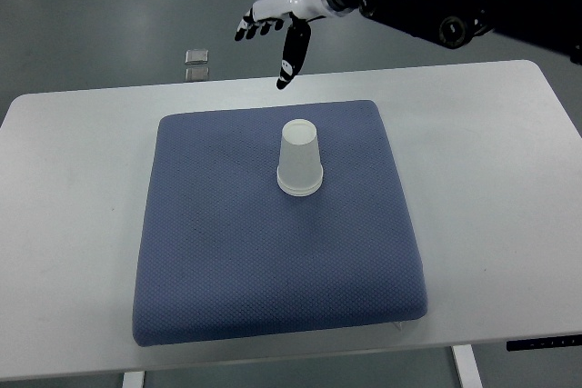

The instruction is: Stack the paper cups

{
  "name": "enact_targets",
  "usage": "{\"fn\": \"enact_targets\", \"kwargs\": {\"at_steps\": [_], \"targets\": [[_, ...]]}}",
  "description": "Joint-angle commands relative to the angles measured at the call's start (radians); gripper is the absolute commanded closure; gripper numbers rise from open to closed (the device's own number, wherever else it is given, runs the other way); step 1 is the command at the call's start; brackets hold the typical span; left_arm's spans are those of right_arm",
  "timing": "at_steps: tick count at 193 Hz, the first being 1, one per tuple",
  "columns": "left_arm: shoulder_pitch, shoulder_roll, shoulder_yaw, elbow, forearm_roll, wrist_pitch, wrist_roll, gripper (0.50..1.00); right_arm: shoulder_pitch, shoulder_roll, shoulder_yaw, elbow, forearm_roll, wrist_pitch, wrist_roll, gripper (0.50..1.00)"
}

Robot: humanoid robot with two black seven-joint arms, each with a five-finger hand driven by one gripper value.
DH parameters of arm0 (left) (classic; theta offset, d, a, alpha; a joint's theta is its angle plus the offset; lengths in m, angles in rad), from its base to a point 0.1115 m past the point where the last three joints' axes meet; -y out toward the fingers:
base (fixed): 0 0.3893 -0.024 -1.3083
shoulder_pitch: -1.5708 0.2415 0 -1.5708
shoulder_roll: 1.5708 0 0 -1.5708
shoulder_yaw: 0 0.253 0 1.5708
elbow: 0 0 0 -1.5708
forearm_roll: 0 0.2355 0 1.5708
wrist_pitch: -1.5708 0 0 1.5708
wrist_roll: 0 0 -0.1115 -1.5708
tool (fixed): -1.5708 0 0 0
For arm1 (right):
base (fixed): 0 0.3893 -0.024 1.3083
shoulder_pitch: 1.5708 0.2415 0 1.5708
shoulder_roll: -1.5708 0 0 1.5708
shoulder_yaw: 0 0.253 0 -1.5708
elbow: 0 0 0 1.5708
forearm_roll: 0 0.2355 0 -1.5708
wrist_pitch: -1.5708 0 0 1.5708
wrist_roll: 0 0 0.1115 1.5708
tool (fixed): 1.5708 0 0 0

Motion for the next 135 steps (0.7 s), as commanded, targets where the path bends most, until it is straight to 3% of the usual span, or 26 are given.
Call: {"fn": "enact_targets", "kwargs": {"at_steps": [1, 26, 53, 68, 98, 135], "targets": [[0.000, 0.000, 0.000, -0.001, 0.000, 0.000, 0.000, 0.500, -0.074, -0.055, 0.101, -0.089, 0.092, -0.012, 0.005, 0.587], [0.000, 0.000, 0.000, -0.002, 0.002, 0.000, 0.000, 0.500, -0.237, -0.095, 0.265, -0.229, 0.227, -0.026, 0.008, 0.587], [0.000, 0.000, 0.000, -0.007, 0.002, 0.000, 0.002, 0.500, -0.430, -0.086, 0.520, -0.327, 0.397, -0.121, 0.008, 0.587], [0.000, 0.000, 0.000, -0.008, 0.003, 0.000, 0.002, 0.500, -0.511, -0.081, 0.652, -0.332, 0.475, -0.172, 0.019, 0.587], [0.000, 0.000, 0.002, -0.008, 0.003, -0.001, 0.002, 0.500, -0.625, -0.031, 0.862, -0.329, 0.647, -0.175, 0.036, 0.587], [0.000, 0.000, 0.002, -0.008, 0.003, 0.000, 0.002, 0.500, -0.693, 0.069, 1.015, -0.327, 0.842, -0.176, 0.133, 0.587]]}}
